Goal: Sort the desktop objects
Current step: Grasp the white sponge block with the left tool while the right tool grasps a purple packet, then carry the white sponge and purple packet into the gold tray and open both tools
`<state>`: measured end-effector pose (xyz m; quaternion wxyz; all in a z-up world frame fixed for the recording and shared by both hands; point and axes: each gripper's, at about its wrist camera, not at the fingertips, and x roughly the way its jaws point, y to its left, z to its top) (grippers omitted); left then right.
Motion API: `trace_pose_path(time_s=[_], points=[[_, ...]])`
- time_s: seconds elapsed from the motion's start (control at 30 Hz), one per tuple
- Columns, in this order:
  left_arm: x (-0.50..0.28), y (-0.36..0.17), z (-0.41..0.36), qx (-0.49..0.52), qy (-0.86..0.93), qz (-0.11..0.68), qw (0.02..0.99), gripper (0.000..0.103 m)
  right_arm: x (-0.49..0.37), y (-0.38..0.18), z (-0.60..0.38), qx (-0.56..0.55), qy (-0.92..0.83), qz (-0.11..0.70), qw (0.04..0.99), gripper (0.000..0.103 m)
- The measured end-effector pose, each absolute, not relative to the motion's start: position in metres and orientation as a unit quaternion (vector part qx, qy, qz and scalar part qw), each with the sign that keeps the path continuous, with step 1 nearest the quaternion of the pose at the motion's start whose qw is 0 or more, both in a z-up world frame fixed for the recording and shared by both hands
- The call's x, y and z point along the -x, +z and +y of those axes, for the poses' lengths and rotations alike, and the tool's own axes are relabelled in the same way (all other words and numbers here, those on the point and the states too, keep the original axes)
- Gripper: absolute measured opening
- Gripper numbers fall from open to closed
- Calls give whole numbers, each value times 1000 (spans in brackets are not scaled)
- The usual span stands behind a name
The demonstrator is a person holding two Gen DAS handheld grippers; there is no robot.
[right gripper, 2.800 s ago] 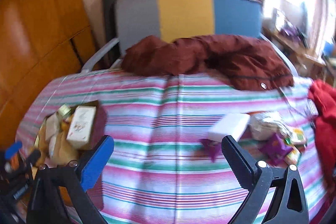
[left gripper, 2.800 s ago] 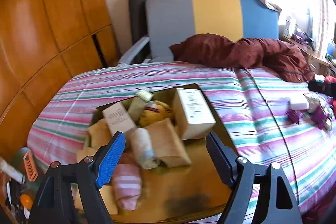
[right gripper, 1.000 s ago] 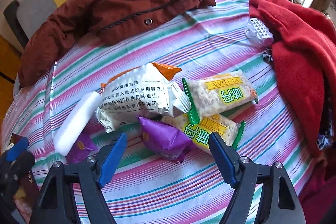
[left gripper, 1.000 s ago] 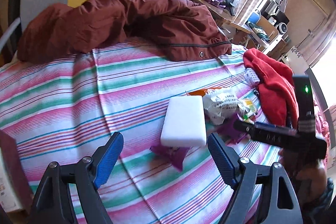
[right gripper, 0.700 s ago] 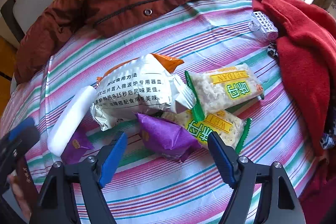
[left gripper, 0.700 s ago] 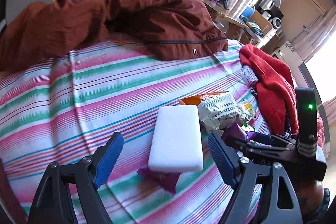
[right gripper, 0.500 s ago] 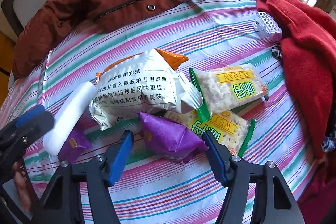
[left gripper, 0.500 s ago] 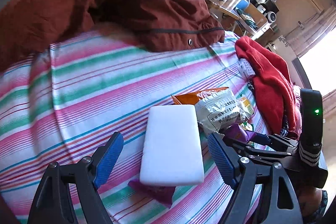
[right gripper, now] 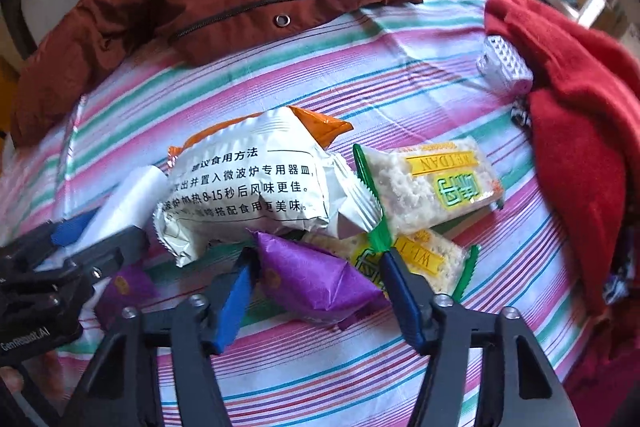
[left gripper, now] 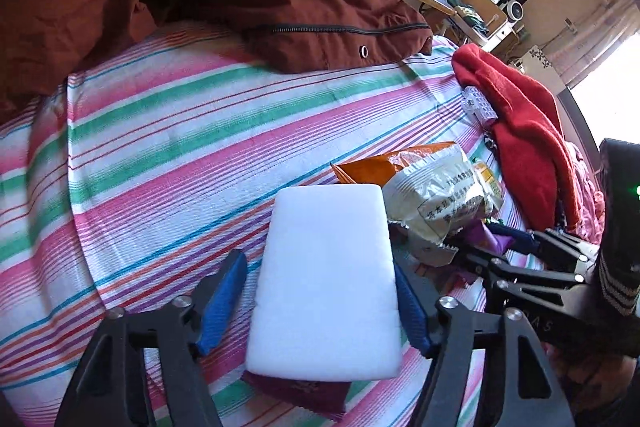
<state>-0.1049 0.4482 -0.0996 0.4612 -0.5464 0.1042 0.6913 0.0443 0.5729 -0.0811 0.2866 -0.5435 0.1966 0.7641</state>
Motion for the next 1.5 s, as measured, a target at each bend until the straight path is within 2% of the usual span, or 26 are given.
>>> trace_pose_path(time_s=[0.03, 0.47, 1.03, 1.5], points=[[103, -100, 448, 544, 692, 107, 463, 59, -44, -81, 572, 544, 765, 194, 286, 56], [91, -67, 392, 509, 740, 70, 434, 58, -46, -73, 556, 531, 793, 170, 246, 40], [55, -14, 287, 463, 805, 36, 369, 58, -36, -37, 497, 456, 873, 133, 109, 39], [35, 16, 173, 416, 868, 20, 272, 58, -20, -22, 404, 451, 890, 74, -3, 39]])
